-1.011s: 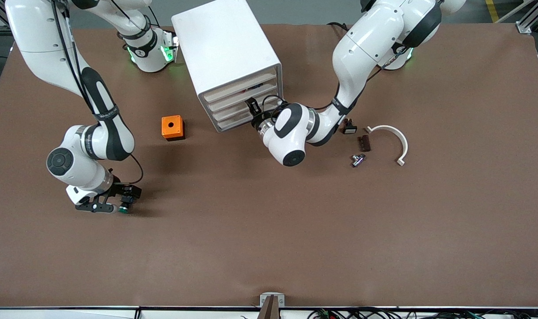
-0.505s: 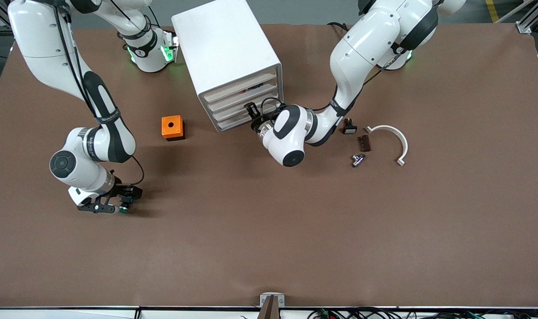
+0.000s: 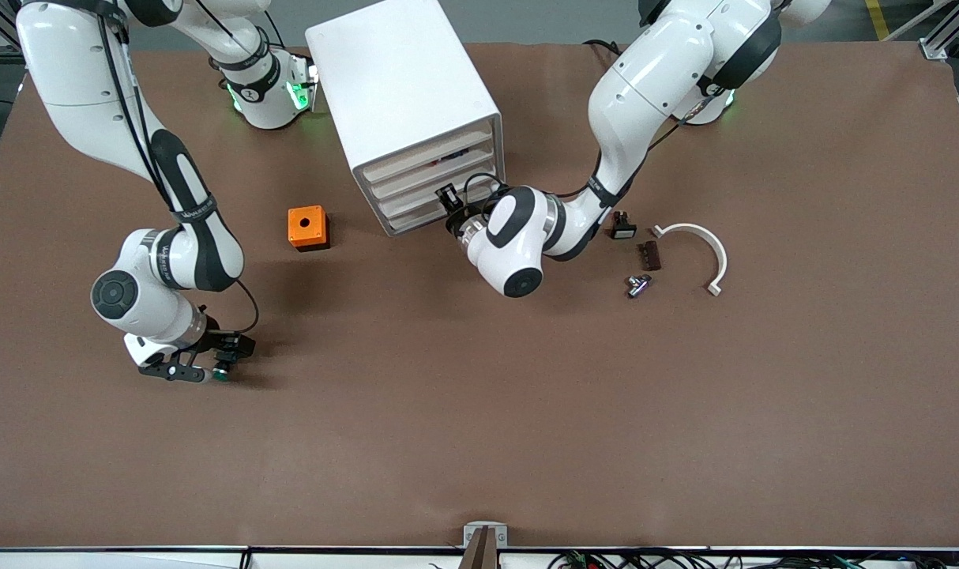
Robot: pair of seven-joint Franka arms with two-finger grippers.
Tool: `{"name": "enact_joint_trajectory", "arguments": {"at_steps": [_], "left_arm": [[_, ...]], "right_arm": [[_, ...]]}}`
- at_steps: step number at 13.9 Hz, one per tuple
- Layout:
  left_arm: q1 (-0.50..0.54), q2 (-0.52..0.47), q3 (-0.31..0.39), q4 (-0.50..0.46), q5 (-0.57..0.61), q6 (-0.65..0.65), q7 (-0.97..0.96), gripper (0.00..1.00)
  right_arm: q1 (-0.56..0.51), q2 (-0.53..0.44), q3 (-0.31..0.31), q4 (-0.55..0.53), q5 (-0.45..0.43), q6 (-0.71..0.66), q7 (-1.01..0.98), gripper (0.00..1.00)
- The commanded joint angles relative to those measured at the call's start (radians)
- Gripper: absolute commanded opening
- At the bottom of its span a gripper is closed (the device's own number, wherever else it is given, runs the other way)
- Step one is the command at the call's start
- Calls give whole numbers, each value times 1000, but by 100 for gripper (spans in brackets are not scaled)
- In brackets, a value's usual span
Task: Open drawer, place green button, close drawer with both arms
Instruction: 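Grasp the green button with the right gripper while the left gripper pulls the drawer, then lift the green button and carry it over the open drawer with the right gripper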
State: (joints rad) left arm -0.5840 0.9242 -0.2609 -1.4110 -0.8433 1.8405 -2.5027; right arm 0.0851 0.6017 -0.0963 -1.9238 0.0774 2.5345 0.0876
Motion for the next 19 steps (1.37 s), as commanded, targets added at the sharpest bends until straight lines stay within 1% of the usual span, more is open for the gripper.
{"name": "enact_joint_trajectory", "arguments": {"at_steps": [1, 3, 6, 10, 11, 13, 14, 15, 16, 17, 18, 19], "left_arm": [[6, 16, 15, 23, 1, 45, -25, 0], [19, 9, 35, 26, 0, 45, -24, 0], [49, 13, 37, 67, 0, 46, -4, 0], [116, 12, 37, 73, -4, 48, 16, 0], [122, 9, 37, 75, -4, 48, 25, 0], [136, 7, 37, 75, -2, 48, 41, 0], [138, 7, 37, 79, -2, 48, 51, 0], [141, 7, 37, 86, -2, 48, 73, 8], [148, 5, 35, 87, -3, 48, 80, 18], [156, 1, 34, 87, -5, 48, 82, 51], [158, -1, 34, 101, -4, 48, 82, 86], [158, -1, 35, 116, -4, 48, 81, 97]], "right_arm": [[4, 18, -2, 25, 13, -6, 14, 100], [4, 17, -2, 26, 13, -6, 14, 100], [2, 17, -2, 31, 13, -8, 15, 100], [2, 17, -2, 31, 13, -8, 15, 100], [4, 17, -2, 31, 13, -10, 15, 95], [4, 17, -2, 31, 13, -13, 15, 56], [2, 17, -2, 31, 13, -13, 15, 34], [1, 17, 0, 31, 13, -13, 15, 14], [-2, 17, -2, 31, 13, -14, 15, 0], [-5, 17, 0, 32, 13, -14, 15, 0], [-5, 17, 0, 31, 13, -14, 15, 0], [-7, 17, 0, 32, 13, -14, 15, 0]]}}
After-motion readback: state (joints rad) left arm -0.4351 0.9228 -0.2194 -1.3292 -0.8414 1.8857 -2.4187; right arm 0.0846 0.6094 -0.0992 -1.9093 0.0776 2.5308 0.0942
